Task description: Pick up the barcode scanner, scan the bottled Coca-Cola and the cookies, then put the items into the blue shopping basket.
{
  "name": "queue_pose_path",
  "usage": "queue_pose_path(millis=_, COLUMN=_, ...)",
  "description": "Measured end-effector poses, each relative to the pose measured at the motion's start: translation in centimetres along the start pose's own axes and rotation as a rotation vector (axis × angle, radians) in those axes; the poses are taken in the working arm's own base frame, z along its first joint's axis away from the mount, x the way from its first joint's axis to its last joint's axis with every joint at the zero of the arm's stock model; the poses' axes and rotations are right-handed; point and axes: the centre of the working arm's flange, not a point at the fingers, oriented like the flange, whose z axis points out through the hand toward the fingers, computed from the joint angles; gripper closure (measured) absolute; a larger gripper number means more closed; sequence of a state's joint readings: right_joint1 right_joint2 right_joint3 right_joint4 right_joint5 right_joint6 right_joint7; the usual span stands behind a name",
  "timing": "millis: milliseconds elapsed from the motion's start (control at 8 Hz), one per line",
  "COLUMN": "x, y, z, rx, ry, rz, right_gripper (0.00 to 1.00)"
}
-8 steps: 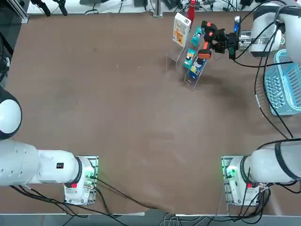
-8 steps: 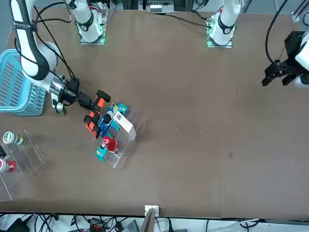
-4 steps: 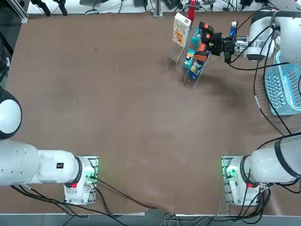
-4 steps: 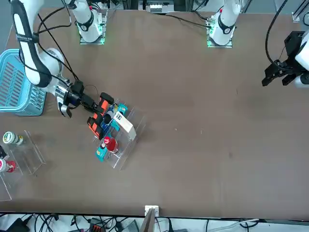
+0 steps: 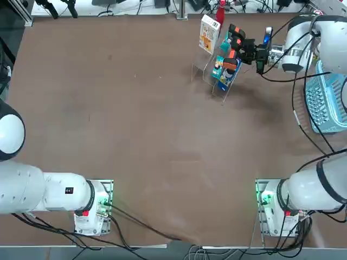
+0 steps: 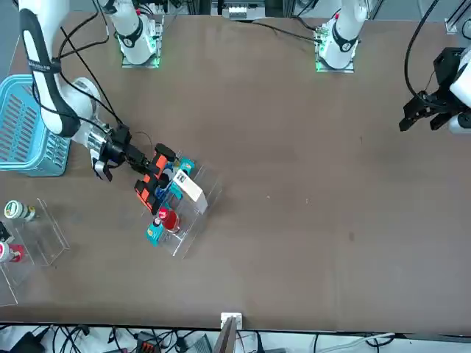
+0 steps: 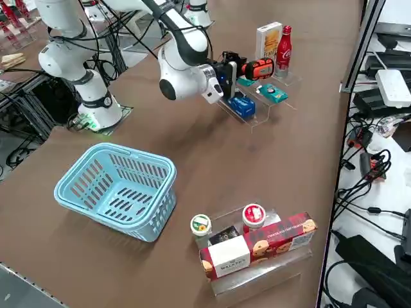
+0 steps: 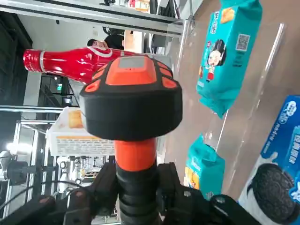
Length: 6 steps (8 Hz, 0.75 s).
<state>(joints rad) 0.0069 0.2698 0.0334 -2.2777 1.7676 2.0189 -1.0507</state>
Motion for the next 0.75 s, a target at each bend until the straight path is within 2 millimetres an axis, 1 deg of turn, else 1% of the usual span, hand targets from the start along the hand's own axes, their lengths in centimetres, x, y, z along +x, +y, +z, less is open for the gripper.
queue_pose_path(millis=250, x=-0.24, y=0.83, z=0.31, rx=0.011, ry=-0.001, rz=0.012, right_gripper=0.56)
queue_pose_path(millis=750, x=-0.40, y=1.28, z=0.67, rx=0.037, ry=0.003, rz=0.021, right_gripper=0.56)
